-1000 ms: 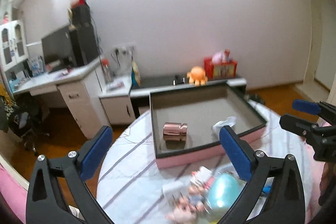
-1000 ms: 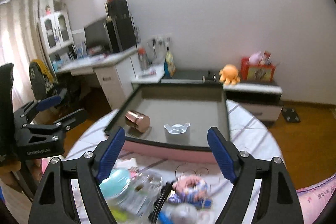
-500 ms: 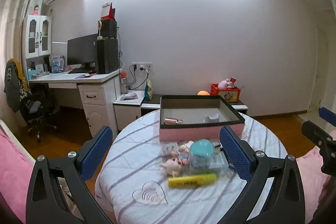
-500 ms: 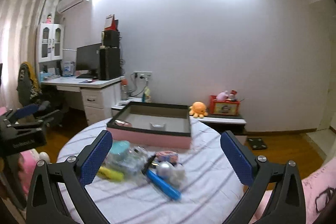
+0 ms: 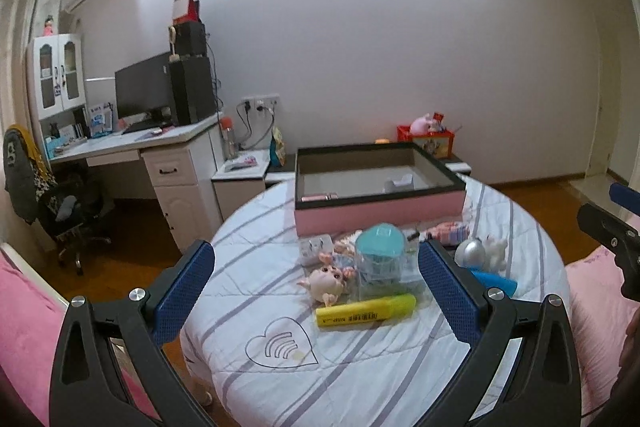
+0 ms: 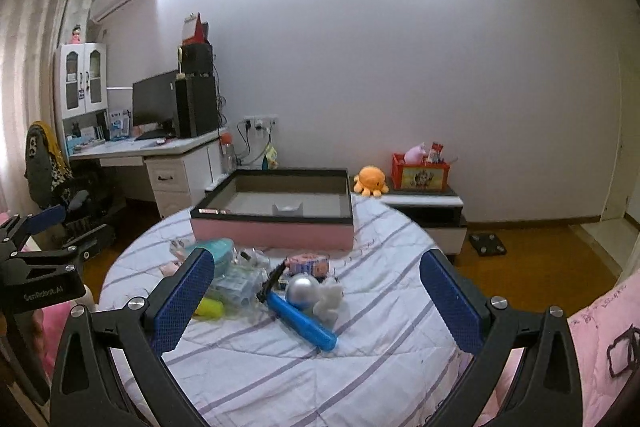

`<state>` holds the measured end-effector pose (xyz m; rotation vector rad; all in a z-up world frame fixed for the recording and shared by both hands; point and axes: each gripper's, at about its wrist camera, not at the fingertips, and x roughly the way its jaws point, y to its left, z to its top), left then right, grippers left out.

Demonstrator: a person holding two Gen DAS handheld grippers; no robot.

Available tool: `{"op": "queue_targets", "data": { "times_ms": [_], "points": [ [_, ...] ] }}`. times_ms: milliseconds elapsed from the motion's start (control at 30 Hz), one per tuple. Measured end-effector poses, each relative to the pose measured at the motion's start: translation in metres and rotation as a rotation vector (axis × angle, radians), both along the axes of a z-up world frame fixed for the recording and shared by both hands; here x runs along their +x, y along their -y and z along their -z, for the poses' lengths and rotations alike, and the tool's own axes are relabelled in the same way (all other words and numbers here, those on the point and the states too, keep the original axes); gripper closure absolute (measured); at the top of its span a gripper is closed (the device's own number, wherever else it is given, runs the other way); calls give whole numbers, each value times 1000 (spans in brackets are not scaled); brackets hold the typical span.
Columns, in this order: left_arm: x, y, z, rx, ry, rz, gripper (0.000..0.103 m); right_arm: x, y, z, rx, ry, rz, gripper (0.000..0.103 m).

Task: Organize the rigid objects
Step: 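Move both tools back toward the items on the bed, then grasp the teal-lidded container with the left tool while the right tool grasps the astronaut figure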

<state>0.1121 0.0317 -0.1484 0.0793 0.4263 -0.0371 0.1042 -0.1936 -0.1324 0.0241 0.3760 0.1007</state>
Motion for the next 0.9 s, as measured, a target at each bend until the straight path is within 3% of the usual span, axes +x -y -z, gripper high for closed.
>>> {"op": "queue_targets", "data": {
  "times_ms": [800,867,900],
  "points": [
    [94,26,59,20,-211,53,0,147,7,104,65,-442,-23,0],
    [102,30,62,17,-221,64,0,150,7,109,68,-459,-43,4],
    [106,33,63,14,-228,72,0,151,9,110,76,-465,-52,12]
  ]
}}
